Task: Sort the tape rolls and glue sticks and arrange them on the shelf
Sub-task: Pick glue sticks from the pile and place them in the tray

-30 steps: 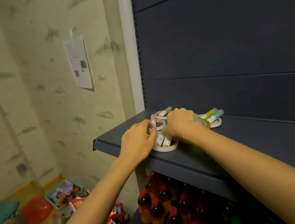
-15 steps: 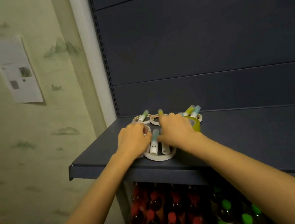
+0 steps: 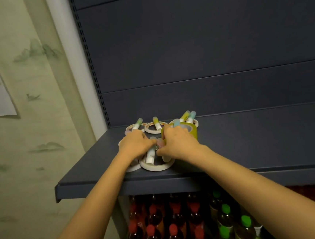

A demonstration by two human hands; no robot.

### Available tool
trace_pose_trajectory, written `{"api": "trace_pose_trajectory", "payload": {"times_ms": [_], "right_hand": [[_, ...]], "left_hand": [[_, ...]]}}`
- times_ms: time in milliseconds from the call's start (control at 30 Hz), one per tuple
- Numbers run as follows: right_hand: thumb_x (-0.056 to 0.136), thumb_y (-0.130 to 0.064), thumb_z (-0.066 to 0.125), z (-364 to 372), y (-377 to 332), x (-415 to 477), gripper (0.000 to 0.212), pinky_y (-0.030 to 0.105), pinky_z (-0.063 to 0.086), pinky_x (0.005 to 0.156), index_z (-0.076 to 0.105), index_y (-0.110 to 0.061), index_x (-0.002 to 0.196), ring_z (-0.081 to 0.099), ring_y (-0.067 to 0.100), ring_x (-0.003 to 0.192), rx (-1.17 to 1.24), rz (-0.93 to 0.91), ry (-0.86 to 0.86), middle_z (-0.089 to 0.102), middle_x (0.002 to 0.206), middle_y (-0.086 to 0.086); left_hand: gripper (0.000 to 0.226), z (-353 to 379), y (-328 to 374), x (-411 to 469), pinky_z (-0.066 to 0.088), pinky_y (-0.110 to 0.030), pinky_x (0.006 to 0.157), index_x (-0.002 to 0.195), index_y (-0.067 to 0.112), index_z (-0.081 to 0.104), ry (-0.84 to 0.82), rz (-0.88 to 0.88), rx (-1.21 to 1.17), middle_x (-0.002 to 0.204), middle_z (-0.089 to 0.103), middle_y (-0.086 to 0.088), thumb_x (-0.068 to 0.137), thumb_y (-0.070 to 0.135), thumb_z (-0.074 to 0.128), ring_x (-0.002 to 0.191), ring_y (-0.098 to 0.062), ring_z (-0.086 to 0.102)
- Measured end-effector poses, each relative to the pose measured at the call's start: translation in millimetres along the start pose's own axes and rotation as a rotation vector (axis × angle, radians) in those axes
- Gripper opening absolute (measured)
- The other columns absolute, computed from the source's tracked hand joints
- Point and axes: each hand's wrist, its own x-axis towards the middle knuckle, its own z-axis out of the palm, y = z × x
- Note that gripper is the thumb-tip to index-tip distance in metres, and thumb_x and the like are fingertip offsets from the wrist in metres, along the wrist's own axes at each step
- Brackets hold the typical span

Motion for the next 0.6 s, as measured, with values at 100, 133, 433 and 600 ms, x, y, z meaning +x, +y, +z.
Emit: {"api": "trace_pose_trajectory", "payload": {"times_ms": [100,133,433,600], "right_hand": [[0.087,-0.039,0.057,-8,8,-1,0.044,0.029,0.039,0.072,0.048,-0.008,0.116,0.053,0.02,0.088,0.124,-0.001,-0.033,0.062,0.105,0.01],[0.086,-0.038,0.059,-12,13,-2,0.043,0.031,0.045,0.077,0.048,-0.009,0.116,0.058,0.022,0.09,0.166,-0.011,-0.049,0.065,0.103,0.011],[0.086,-0.018,0.058,-86,117,-60,0.045,0.025,0.052,0.053,0.034,-0.02,0.125,0.068,0.024,0.057,0.588,-0.042,-0.026,0.061,0.089,0.005],[0.09,-0.026,0.053,-135,211,-120,0.028,0.037,0.048,0.073,0.041,-0.011,0.111,0.067,0.025,0.069,0.388,0.07,0.172,0.066,0.094,0.007]], "left_hand": [[0.043,-10,-1,-3,0.034,-0.028,0.054,0.048,0.013,0.044,0.103,-0.012,-0.157,0.053,0.045,-0.002,0.082,0.033,0.062,0.058,-0.02,0.043],[0.039,-14,0,-3,0.035,-0.028,0.056,0.052,0.009,0.051,0.13,-0.005,-0.193,0.054,0.048,-0.004,0.081,0.032,0.062,0.056,-0.018,0.043],[0.019,-1,105,-29,0.04,-0.025,0.061,0.061,0.019,0.063,0.288,0.2,-0.407,0.053,0.053,0.002,0.077,0.027,0.068,0.053,-0.01,0.048],[0.021,53,210,-46,0.046,-0.028,0.065,0.06,0.02,0.059,0.21,0.342,-0.465,0.054,0.054,0.0,0.077,0.027,0.068,0.056,-0.017,0.054]]}}
